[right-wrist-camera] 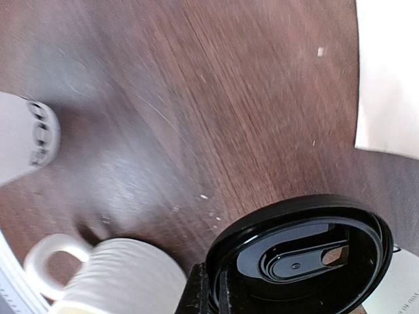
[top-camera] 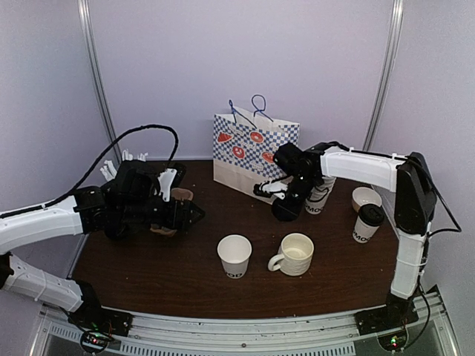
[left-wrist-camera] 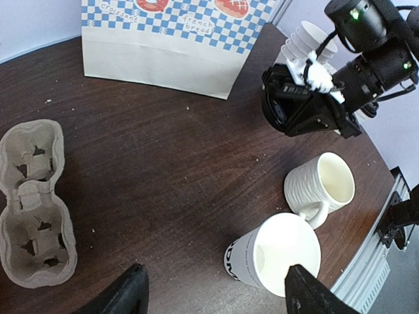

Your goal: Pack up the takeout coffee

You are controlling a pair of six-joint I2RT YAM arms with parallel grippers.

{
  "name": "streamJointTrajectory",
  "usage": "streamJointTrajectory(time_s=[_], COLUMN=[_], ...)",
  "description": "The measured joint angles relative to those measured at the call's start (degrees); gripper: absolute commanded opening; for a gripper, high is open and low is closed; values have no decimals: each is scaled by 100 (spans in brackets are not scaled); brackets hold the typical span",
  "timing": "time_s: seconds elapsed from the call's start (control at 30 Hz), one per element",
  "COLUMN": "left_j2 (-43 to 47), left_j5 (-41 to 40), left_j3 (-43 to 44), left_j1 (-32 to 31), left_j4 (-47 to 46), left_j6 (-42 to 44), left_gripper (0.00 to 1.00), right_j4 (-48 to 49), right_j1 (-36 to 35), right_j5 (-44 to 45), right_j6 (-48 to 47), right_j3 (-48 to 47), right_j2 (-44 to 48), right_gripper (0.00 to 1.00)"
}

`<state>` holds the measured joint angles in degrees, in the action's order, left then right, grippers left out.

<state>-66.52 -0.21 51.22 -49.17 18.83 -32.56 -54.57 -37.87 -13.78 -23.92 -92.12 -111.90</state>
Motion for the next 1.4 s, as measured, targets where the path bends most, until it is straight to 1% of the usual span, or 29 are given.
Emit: streamJointTrajectory(time_s=[0.1,0.2,0.33,0.43,0.53,0.7,0.93,1.17,1.4], left_j2=[-39,-55,-63,-267,-684,-1202,-1716,-1926,-2050], left_j5=[227,566,1169,1451,1648,1694,1709,1729,1405], left_j3=[-127,-380,-1196,-1650,-1696,-1679,-1342,-1016,-951], left_j1=[0,0,0,0,-2,-63,-232,-363,-658], left_j4=[-382,-1045,-2813,-3969,-4913,-6004,-6533,-6599,-6546], left_j6=[208,527,1054,1274,1370,1451,1685,1834,2166], left_gripper=[78,83,87,88,88,88,90,90,90], right_j4=[-151,-275,-455,-564,-673,-828,-846,-804,-634], right_j1=[2,2,2,2,2,2,-11,-15,-15], right_j5=[-592,-1373,-2649,-3456,-4054,-4719,-5176,-5346,-5460], right_j6=[90,151,181,216,227,232,345,481,717], right_j3=[-310,-656,-1014,-1126,-1147,-1147,-1147,-1139,-1014], right_j2=[210,341,450,485,485,485,485,487,551], right_gripper=[0,0,0,0,0,1,2,2,2])
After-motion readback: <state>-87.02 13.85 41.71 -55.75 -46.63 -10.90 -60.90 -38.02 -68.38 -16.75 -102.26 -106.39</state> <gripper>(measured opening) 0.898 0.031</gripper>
